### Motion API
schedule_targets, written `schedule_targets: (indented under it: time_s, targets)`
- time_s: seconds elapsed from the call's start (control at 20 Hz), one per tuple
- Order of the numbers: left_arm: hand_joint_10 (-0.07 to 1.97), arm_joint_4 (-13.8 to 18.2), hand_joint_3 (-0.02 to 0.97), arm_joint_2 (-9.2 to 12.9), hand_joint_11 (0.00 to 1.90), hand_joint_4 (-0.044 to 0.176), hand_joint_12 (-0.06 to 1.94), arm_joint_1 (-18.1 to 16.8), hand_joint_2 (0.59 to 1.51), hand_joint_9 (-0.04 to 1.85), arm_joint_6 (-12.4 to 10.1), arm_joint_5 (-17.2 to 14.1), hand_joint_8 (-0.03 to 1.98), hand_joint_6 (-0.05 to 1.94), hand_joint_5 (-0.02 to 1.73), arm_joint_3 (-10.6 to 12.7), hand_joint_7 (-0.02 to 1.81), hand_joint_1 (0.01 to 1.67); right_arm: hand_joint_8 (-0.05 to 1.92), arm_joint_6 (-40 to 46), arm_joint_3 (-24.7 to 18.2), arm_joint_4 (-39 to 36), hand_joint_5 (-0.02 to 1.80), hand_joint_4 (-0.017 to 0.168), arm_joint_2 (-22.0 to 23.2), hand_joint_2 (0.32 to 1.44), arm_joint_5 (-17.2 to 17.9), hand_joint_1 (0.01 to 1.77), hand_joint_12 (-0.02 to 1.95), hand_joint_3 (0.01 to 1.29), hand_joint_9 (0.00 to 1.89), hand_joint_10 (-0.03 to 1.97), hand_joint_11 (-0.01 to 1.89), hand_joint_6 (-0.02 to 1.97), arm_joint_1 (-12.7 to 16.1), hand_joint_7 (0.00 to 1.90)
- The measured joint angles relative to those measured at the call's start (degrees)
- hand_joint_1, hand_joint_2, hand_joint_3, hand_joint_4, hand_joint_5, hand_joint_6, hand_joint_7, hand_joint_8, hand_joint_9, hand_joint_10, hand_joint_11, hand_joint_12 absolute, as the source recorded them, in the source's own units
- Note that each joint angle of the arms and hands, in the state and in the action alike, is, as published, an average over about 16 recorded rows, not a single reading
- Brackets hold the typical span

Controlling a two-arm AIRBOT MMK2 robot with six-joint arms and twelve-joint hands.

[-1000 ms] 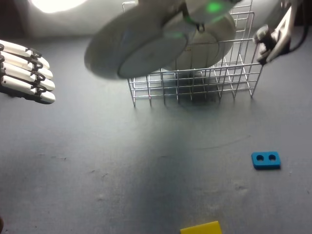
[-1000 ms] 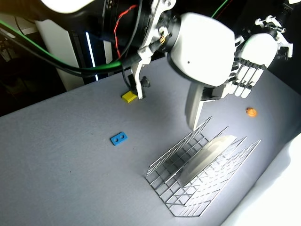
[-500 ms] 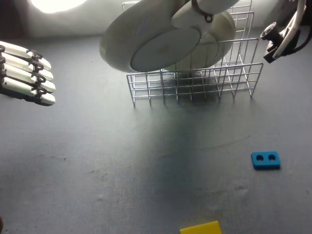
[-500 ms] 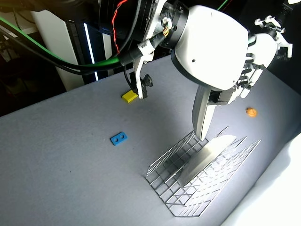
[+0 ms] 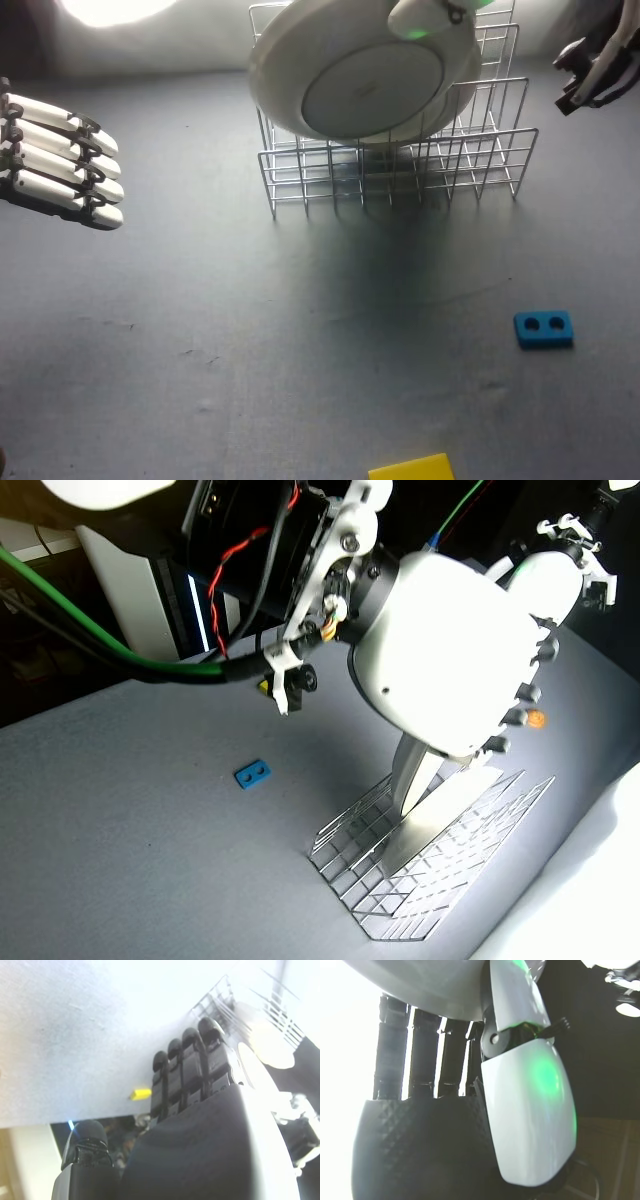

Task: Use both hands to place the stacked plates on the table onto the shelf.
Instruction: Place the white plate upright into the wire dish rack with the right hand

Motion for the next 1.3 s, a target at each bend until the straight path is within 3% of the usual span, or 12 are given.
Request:
schedule_targets:
  time_s: [0.8,1.0,1.3]
  targets:
    - [0.01,0.68,0.017,0.03,0.02,0.003,0.35,0.28,1.176,0.17,0.03,-0.46,0.0,0.02,0.21,-1.34,0.21,0.02,0.7,-0.22,8.72,0.29,0.88,-0.008,-5.96,0.99,0.93,1.37,0.87,0.01,1.07,0.93,0.94,0.9,-6.18,1.11]
    - [0.01,0.75,0.017,0.03,0.02,0.003,0.35,0.42,1.177,0.17,0.05,-0.5,0.0,0.02,0.21,-1.5,0.2,0.02,0.58,-0.28,9.22,0.18,0.88,-0.008,-6.23,1.0,1.76,1.33,0.88,0.01,1.05,0.73,0.89,0.86,-7.34,1.08]
    - [0.01,0.82,0.017,0.03,0.01,0.003,0.35,0.56,1.177,0.17,0.06,-0.52,0.0,0.02,0.21,-1.57,0.2,0.02,0.32,-0.16,8.92,0.02,0.85,-0.005,-5.59,1.02,2.88,1.25,0.88,0.01,1.0,0.4,0.77,0.53,-8.22,1.01]
